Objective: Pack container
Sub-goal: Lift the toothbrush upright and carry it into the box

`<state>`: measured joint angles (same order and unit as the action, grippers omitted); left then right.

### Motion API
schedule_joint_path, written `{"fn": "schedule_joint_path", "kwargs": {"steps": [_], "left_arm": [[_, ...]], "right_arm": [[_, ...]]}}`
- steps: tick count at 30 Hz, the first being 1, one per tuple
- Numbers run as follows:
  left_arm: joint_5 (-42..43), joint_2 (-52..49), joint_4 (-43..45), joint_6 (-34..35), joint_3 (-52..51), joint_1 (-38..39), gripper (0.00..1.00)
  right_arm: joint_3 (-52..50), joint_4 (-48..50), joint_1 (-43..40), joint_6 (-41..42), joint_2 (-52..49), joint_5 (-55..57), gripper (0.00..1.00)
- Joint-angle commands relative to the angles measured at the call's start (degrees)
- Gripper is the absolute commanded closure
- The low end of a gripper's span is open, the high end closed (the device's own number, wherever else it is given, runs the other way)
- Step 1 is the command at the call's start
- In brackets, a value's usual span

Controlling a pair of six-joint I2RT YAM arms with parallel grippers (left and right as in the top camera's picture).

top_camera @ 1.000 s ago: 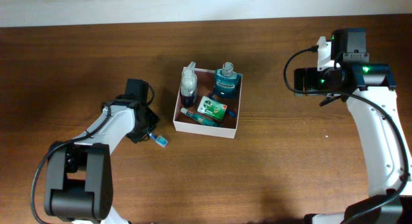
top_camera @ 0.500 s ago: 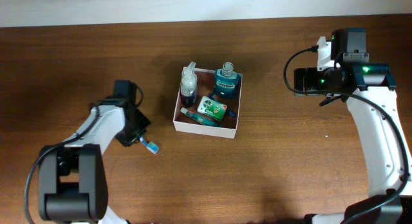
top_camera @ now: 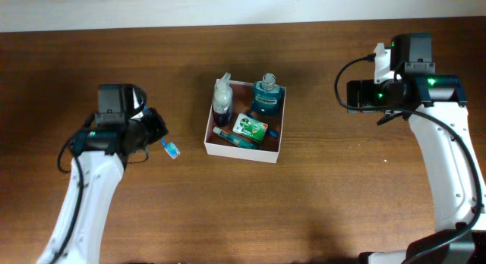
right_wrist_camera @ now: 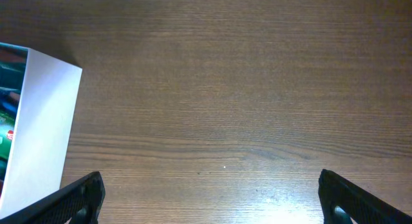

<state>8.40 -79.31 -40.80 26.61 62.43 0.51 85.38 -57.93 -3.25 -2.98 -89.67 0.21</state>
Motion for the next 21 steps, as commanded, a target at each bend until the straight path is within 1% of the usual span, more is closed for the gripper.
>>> {"fn": "schedule_joint_path", "kwargs": {"steps": [1,3,7,9,11,13,21], "left_arm": [[7.28,3.89,0.0,-3.21,0.79,0.35,1.0],[9.84,4.59,0.15,-4.46,0.79,1.16,0.99],[14.91,4.66,1.2,-10.12,0.79,4.83,0.98],[14.99,4.66,1.84,-12.13,0.79,7.61,0.98],[14.97,4.66,3.15,-16.04,0.79,11.67,0.98],[14.95,4.66,3.61,-17.64,0.79,14.47,0.99],[14.82,4.66,4.72,-18.16,0.76,22.45,1.0]], "right_arm": [[0.39,0.04,-0.26,0.5,0.17,0.37,0.02],[0.39,0.04,-0.26,0.5,0.17,0.37,0.02],[0.39,0.04,-0.26,0.48,0.17,0.37,0.02],[0.39,0.04,-0.26,0.5,0.17,0.37,0.02],[0.39,0.04,-0.26,0.48,0.17,0.37,0.02],[0.39,0.04,-0.26,0.48,0.17,0.37,0.02],[0.39,0.04,-0.26,0.48,0.17,0.37,0.02]]}}
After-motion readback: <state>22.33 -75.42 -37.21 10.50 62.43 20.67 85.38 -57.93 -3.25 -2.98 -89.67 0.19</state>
